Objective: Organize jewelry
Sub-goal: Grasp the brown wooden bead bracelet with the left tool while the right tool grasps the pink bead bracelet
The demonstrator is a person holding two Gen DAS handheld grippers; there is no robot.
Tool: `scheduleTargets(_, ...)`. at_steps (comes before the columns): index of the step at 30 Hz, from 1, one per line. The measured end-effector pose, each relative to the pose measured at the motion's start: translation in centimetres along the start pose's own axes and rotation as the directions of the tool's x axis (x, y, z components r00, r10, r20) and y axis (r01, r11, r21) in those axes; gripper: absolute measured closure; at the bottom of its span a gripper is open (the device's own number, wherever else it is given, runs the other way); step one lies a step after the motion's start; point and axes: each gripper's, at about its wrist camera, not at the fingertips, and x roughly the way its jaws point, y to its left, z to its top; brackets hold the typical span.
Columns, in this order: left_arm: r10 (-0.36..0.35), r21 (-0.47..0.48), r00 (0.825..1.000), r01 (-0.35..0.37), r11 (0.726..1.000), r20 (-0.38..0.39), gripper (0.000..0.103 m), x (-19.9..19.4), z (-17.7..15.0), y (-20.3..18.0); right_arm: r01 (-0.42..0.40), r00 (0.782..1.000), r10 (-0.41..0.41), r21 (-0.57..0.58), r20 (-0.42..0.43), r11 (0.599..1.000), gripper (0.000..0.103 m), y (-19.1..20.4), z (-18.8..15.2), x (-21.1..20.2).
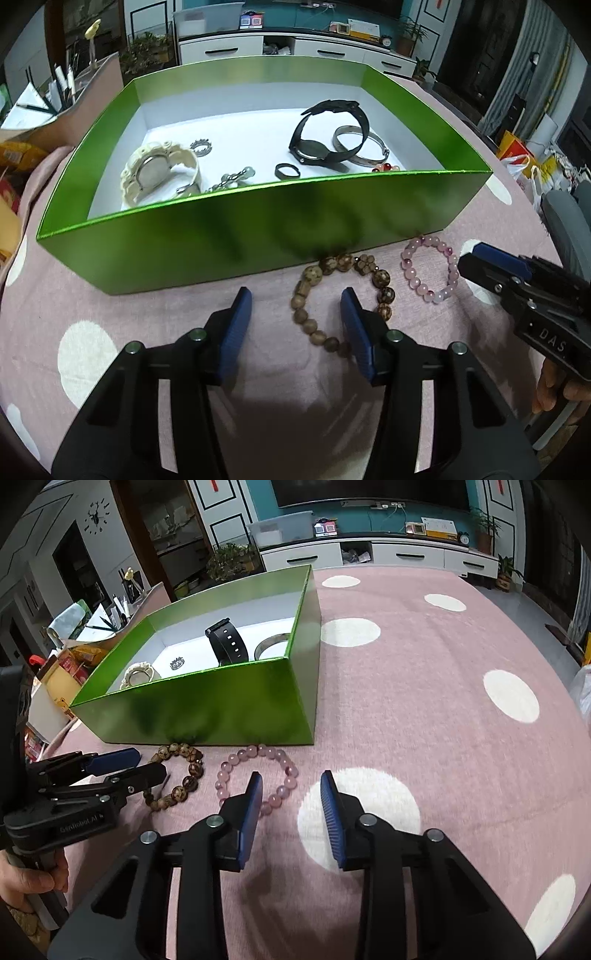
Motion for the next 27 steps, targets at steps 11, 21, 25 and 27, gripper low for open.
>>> scheduleTargets(11, 0.037, 0.088, 0.999, -0.039, 0.995, 0.02, 0.07, 0.2, 0.0, -0.8, 0.034, 0.999, -0.035, -0.038, -0.022, 0.999, 0.09, 0.9, 0.5, 1.5)
scheduleTargets(21, 0.002, 0.075, 1.0, -0.003, 0.997, 0.024, 0.095, 0.0, -0.1, -0.5, 0.025, 1.0, -0.025, -0.036, -0.005, 0.999, 0.097, 1.1, 0.3, 1.1)
scheduleTargets(25, -0.02, 0.057, 0.999, 0.018, 0.998, 0.029, 0.095, -0.4, -0.3, -0.4, 0.019, 1.0, -0.018, -0.044, 0.015, 0.999, 0.097, 1.2, 0.4, 0.3)
scheduleTargets(27, -0.029, 0.05, 0.999, 0.027, 0.998, 0.039, 0.095, -1.0, -0.3, -0.3, 0.013, 1.0, -0.012, -0.042, 0.02, 0.999, 0.097, 1.3, 0.4, 0.0)
